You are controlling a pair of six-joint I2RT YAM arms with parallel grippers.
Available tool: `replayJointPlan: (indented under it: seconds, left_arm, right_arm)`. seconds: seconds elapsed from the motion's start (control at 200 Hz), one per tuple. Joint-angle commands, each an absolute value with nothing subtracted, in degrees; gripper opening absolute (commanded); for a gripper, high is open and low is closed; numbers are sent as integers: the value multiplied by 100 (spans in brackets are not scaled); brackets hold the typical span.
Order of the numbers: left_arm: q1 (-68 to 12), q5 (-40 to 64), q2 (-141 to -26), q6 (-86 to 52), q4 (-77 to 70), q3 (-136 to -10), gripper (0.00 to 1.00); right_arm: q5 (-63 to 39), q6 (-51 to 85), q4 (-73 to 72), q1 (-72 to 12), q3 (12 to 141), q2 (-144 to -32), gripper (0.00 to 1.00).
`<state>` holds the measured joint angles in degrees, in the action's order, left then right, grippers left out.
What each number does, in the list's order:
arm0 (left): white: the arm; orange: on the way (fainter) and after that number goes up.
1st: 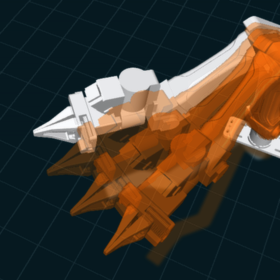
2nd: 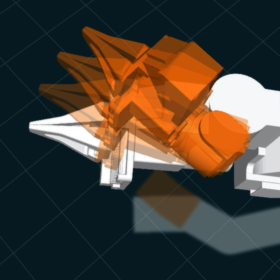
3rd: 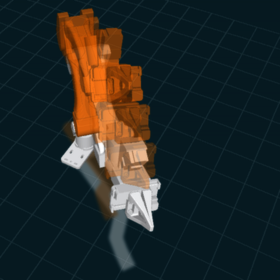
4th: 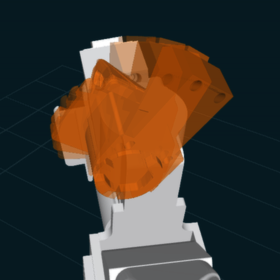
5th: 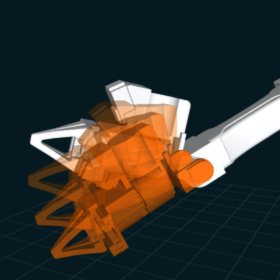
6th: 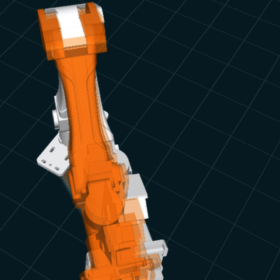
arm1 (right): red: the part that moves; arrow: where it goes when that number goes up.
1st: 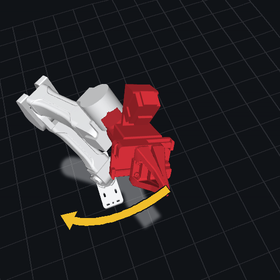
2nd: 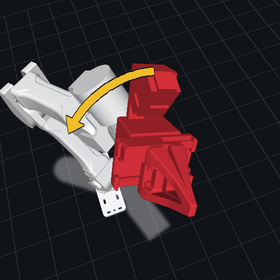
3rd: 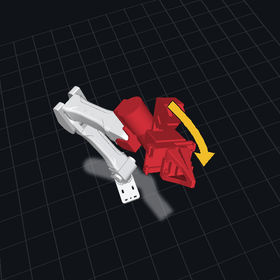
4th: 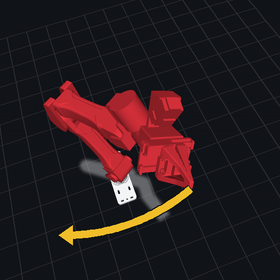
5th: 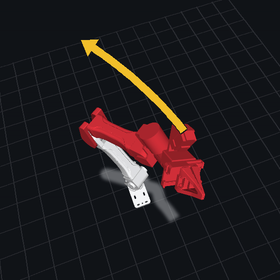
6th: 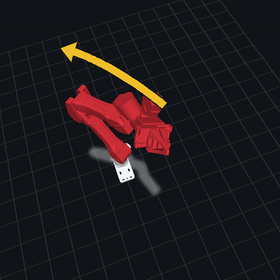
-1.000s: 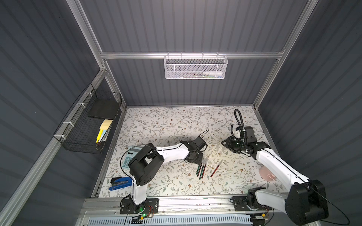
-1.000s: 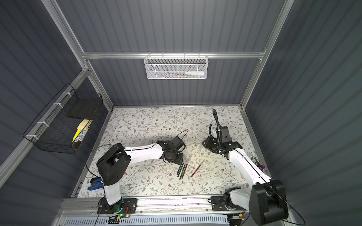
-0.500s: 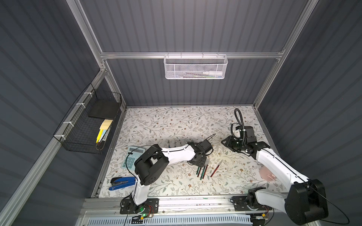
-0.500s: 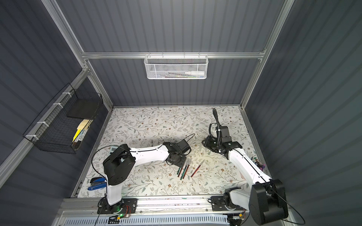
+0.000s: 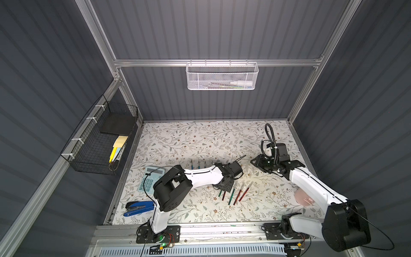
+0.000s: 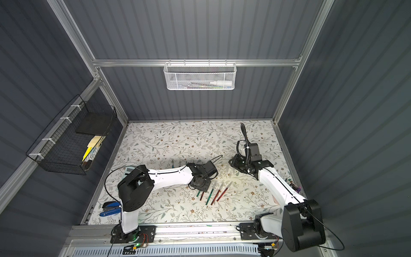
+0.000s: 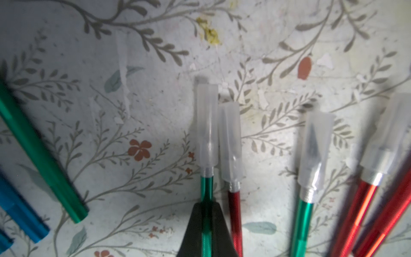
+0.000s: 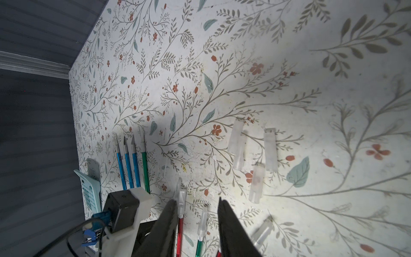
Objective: Remove protective caps from carving knives
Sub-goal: Pick up the carving knife from the center of the board.
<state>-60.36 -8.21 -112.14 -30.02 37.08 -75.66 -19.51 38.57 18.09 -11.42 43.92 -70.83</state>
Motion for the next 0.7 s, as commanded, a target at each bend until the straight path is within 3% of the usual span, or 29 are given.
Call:
replayJointPlan:
  seconds: [0.0,0.695]
  left_arm:
    - [-6073,-838,-11434,-2960,3940,-7514,2]
    - [-5875,-1197,-10471,-2301,3771,-8045,0]
  right_arm:
    - [-1951,3876,1796,-1162,4368,-7071,34]
    - [-2066,3942,1580,-1162,4335,-7013,32]
